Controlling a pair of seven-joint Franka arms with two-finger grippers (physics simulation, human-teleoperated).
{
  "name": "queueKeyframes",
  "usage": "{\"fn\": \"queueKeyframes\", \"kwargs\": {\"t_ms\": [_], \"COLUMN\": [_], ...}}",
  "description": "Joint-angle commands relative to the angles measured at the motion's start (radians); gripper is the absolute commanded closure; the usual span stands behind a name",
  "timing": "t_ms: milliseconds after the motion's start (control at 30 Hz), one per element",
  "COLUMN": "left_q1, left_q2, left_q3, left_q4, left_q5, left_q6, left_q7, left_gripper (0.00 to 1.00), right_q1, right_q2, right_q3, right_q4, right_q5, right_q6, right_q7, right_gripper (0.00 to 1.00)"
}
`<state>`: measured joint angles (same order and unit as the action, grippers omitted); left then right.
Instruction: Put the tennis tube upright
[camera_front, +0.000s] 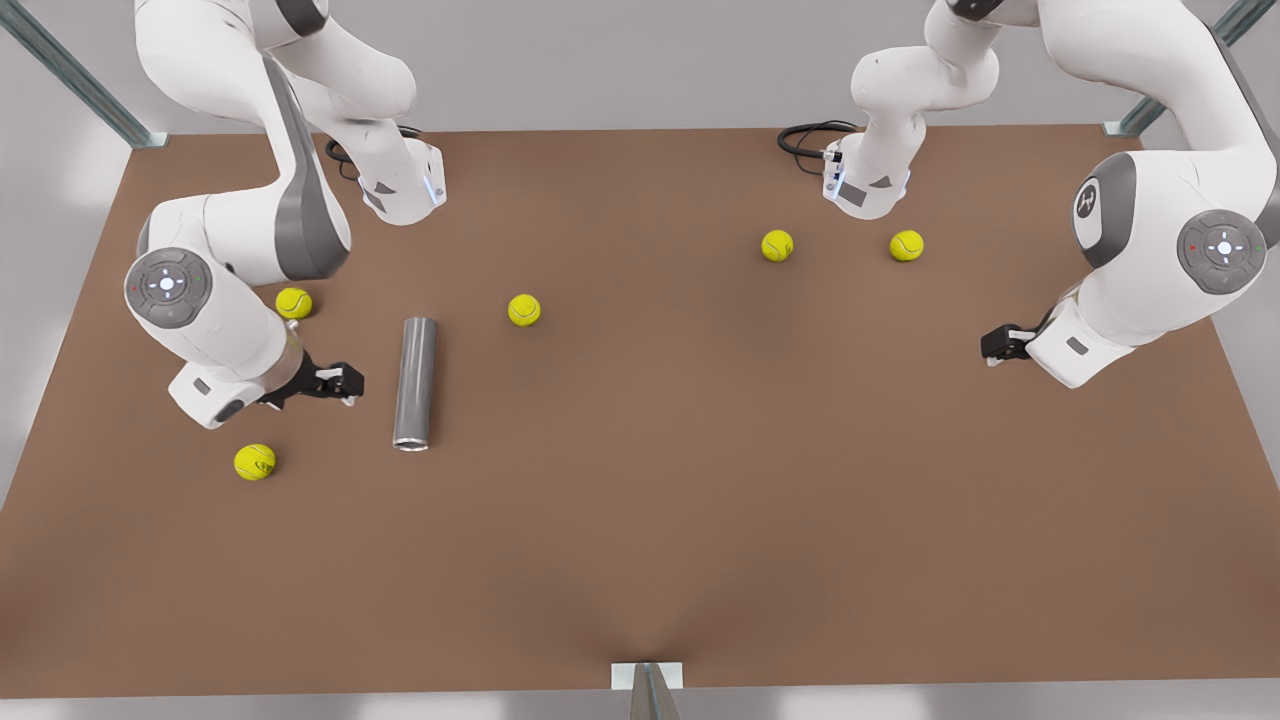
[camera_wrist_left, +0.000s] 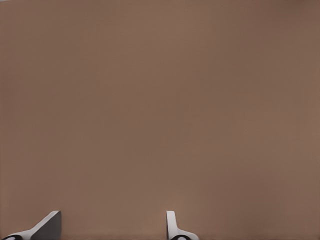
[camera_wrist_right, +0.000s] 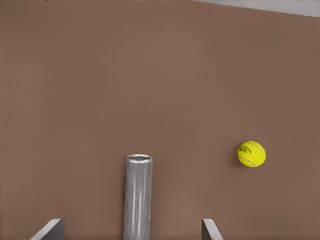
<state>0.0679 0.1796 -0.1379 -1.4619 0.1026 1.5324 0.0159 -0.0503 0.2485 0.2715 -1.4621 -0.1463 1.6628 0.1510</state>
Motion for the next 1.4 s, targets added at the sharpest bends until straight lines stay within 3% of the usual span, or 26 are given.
{"fn": "queueKeyframes", "kwargs": {"t_ms": [0,133,233,367,533,1367], "left_q1": [0.0,0.0,0.0,0.0,0.0,0.001], "left_q2": [0.0,0.001,0.003,0.003,0.011,0.034], "left_q3": [0.0,0.0,0.0,0.0,0.0,-0.002], "left_q4": [0.0,0.0,-0.002,-0.002,-0.002,-0.012], "left_q5": [0.0,0.0,0.0,-0.006,-0.006,-0.007], "left_q6": [0.0,-0.003,-0.002,-0.002,-0.002,-0.012], "left_q7": [-0.001,-0.001,-0.001,-0.001,-0.001,-0.005], "left_gripper": [0.0,0.0,0.0,0.0,0.0,0.0], "right_q1": [0.0,0.003,0.007,-0.025,-0.105,-0.083], "right_q2": [0.0,0.049,0.055,-0.054,-0.046,0.109], "right_q3": [0.0,0.0,0.003,0.025,0.025,0.025], "right_q4": [-0.001,-0.02,-0.17,-0.494,-0.755,-0.863], "right_q5": [0.001,-0.001,0.047,0.056,0.066,0.062], "right_q6": [0.0,-0.017,0.018,0.296,0.653,0.815], "right_q7": [-0.001,0.01,0.105,0.122,0.107,0.11], "right_gripper": [0.0,0.0,0.0,0.0,0.0,0.0]}}
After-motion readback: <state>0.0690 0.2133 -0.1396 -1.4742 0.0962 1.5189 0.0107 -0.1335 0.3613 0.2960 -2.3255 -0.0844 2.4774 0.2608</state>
